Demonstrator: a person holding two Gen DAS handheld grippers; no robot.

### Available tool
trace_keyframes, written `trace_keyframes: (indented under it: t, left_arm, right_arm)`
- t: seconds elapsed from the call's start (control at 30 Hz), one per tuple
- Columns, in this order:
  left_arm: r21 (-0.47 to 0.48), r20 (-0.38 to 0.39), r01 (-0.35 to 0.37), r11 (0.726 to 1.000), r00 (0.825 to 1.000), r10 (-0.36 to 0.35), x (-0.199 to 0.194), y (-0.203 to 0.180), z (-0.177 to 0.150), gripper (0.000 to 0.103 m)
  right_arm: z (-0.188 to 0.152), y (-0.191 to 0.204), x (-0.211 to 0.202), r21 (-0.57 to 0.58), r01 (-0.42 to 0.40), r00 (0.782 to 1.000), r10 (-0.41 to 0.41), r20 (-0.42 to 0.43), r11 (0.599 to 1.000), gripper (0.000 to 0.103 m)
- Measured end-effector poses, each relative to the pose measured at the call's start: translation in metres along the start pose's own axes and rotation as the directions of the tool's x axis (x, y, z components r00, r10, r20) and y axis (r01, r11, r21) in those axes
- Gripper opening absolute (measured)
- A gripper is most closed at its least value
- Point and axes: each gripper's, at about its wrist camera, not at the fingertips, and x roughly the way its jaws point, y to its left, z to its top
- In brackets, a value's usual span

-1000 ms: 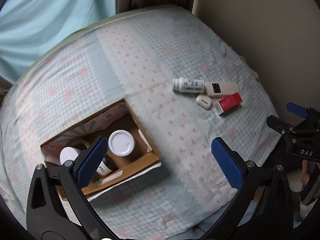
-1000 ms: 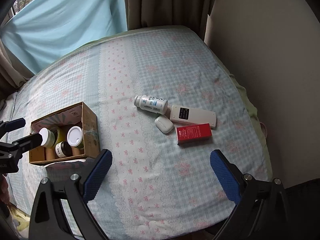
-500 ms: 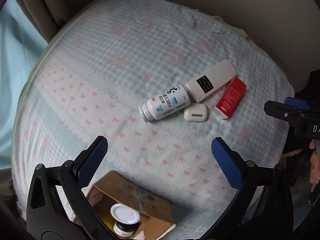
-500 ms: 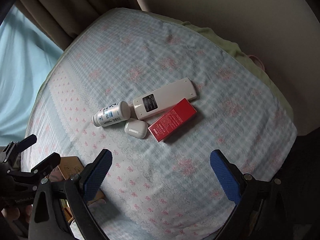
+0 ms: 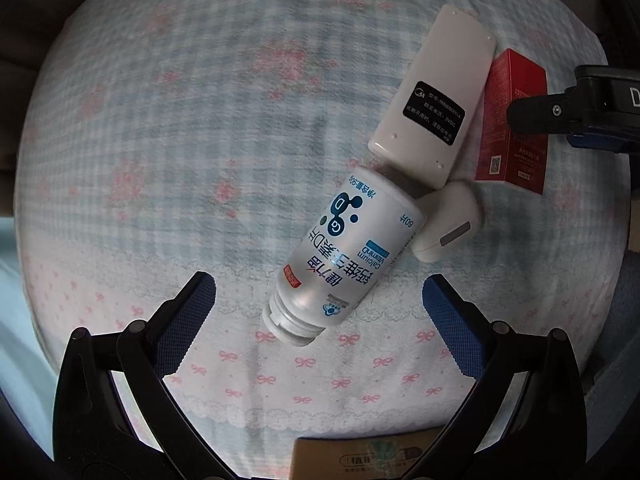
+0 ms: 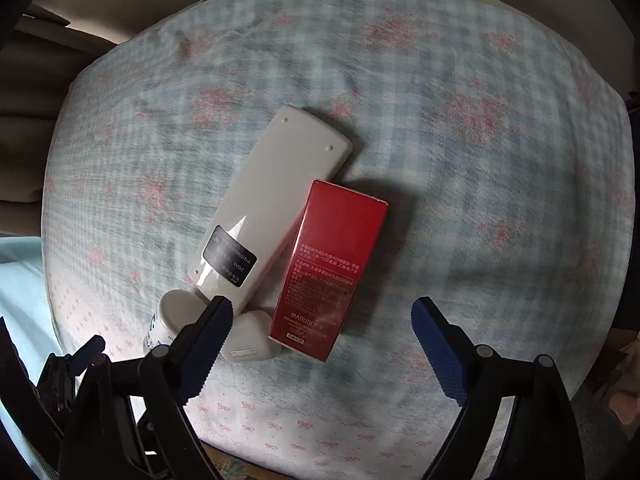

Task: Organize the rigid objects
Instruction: 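Grasp the white vitamin bottle with the left tool while the right grasps the red box, then carry the vitamin bottle toward the box with the left tool while the right carries the red box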

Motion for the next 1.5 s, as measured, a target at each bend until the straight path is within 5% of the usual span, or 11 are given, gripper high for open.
trace_keyframes:
  t: [0.2,0.33,0.47,0.6,1.07,1.5]
  left_arm:
    - [0.137,-0.060,0.022,0.990,0.998,-0.014,0.029,-0.012,0.011,0.095]
    - [0.200,-0.086,0.040,0.979,0.996,-0.023,0.040,-0.020,0.017,0.071]
    - [0.243,-0.089,0.035,0.969,0.996,-0.014,0.042,-0.029,0.019,0.060]
    - [0.252,-0.092,0.004,0.968,0.996,0.020,0.043,-0.038,0.023,0.054]
    - [0.194,-0.074,0.014,0.981,0.997,0.000,0.019,-0.035,0.016,0.051]
    - [-0.104,0.001,0.105,0.989,0.994,-0.106,-0.055,-0.015,-0.039,0.047]
  right_arm:
    - [0.006,-0.011,0.020,0.138,-0.010,0.999,0.015,-0.040,0.990,0.080]
    - [0.010,-0.018,0.030,0.223,-0.005,0.998,0.020,-0.065,0.975,0.070]
    - [0.012,-0.024,0.038,0.275,-0.003,0.995,0.029,-0.093,0.961,0.055]
    - [0.011,-0.028,0.040,0.326,-0.011,0.994,0.046,-0.100,0.945,0.054]
    - [0.008,-0.048,0.024,0.366,-0.074,0.987,0.121,-0.107,0.928,0.040]
    - [-0.008,-0.065,-0.037,0.230,-0.141,0.982,0.165,-0.088,0.963,0.040]
